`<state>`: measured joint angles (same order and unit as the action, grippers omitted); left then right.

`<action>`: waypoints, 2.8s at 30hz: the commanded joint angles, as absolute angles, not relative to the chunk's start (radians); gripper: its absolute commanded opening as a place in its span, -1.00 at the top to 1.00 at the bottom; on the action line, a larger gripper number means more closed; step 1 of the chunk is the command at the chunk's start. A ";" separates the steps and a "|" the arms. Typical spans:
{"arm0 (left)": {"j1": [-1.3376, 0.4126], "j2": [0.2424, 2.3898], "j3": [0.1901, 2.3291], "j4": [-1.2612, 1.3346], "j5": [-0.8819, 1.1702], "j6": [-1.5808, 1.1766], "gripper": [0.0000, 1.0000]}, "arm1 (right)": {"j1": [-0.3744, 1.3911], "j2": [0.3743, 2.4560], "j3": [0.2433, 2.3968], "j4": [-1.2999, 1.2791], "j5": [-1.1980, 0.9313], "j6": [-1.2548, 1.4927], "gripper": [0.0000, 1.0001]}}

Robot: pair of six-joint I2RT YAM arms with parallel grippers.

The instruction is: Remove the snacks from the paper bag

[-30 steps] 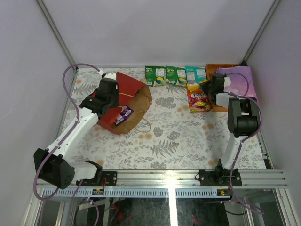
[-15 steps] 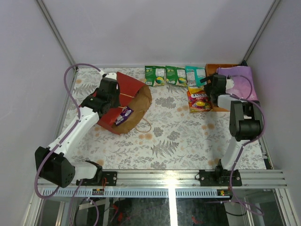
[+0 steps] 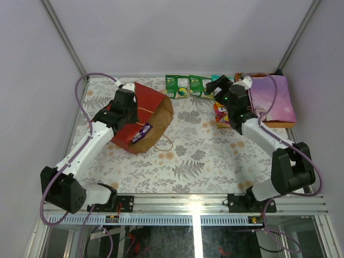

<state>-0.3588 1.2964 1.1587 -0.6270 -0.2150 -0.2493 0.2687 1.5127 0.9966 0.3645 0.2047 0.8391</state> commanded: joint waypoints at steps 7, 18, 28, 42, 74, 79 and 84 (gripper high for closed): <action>-0.353 1.293 1.213 -0.604 -0.173 -0.269 1.00 | 0.634 1.533 0.887 0.679 -0.049 0.580 -0.96; -0.353 1.305 1.221 -0.620 -0.215 -0.282 1.00 | 0.740 1.854 0.913 0.969 -0.115 0.941 -0.79; -0.353 1.300 1.224 -0.618 -0.201 -0.282 1.00 | 0.786 2.092 1.151 0.811 -0.112 1.131 -0.67; -0.354 1.279 1.251 -0.633 -0.119 -0.337 1.00 | 0.855 2.135 1.226 0.449 0.007 1.273 -0.39; -0.350 1.236 1.202 -0.631 -0.360 -0.345 1.00 | 0.908 1.913 1.185 0.577 -0.347 0.876 1.00; -0.348 1.240 1.204 -0.636 -0.358 -0.344 1.00 | 0.898 1.723 1.041 0.491 -0.333 0.754 1.00; -0.348 1.231 1.198 -0.637 -0.373 -0.340 1.00 | 0.777 1.535 0.873 0.492 -0.346 0.795 1.00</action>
<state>-0.3573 1.2514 1.2091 -0.6510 -0.3290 -0.3359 0.8791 1.6600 0.9634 0.4904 -0.3122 0.8219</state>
